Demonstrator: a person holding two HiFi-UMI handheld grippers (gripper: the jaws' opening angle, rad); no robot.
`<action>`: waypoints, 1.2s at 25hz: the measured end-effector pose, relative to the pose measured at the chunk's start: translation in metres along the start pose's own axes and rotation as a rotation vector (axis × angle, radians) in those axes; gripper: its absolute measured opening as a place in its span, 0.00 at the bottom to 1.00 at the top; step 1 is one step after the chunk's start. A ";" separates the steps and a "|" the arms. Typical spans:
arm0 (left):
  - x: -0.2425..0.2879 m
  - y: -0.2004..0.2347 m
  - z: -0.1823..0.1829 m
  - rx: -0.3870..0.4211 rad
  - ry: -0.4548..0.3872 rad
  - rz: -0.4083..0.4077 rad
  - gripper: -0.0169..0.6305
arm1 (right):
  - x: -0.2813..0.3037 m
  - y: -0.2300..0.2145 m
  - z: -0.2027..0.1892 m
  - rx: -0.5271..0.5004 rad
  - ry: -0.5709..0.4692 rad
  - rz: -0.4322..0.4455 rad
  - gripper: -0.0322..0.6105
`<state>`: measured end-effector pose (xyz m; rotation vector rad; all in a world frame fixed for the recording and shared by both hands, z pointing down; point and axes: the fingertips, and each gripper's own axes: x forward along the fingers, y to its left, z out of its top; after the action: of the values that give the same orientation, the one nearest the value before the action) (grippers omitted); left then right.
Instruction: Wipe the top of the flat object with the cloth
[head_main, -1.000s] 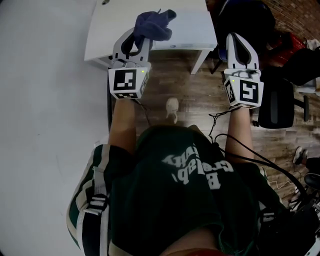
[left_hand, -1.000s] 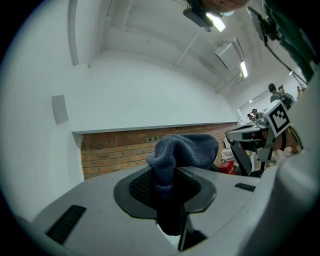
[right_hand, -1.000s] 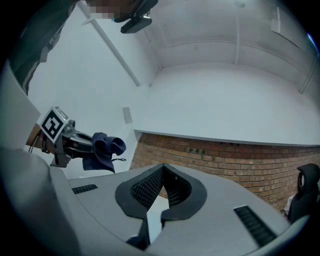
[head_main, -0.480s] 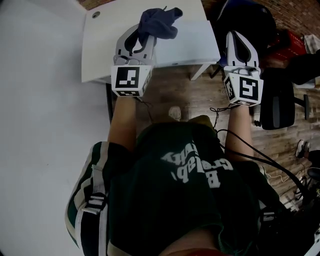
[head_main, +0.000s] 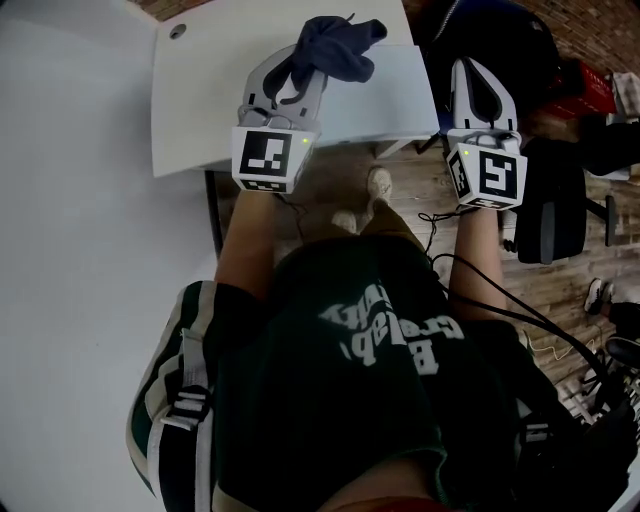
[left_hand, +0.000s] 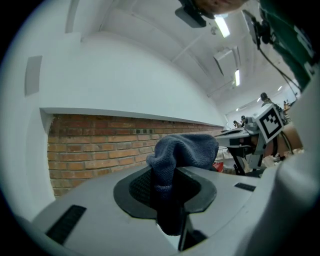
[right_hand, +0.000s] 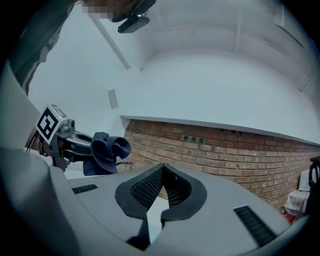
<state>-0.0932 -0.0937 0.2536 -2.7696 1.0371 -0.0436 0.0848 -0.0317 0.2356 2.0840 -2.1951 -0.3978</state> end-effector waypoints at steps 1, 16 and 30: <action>0.007 0.000 -0.004 -0.001 0.008 0.002 0.14 | 0.006 -0.004 -0.003 -0.008 0.002 0.008 0.04; 0.143 -0.033 -0.057 0.055 0.172 -0.081 0.14 | 0.100 -0.098 -0.072 0.039 0.035 0.063 0.04; 0.219 -0.091 -0.173 0.052 0.512 -0.189 0.14 | 0.125 -0.134 -0.114 0.096 0.064 0.112 0.04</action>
<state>0.1153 -0.1975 0.4319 -2.8621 0.8429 -0.8282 0.2344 -0.1745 0.2981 1.9766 -2.3232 -0.2171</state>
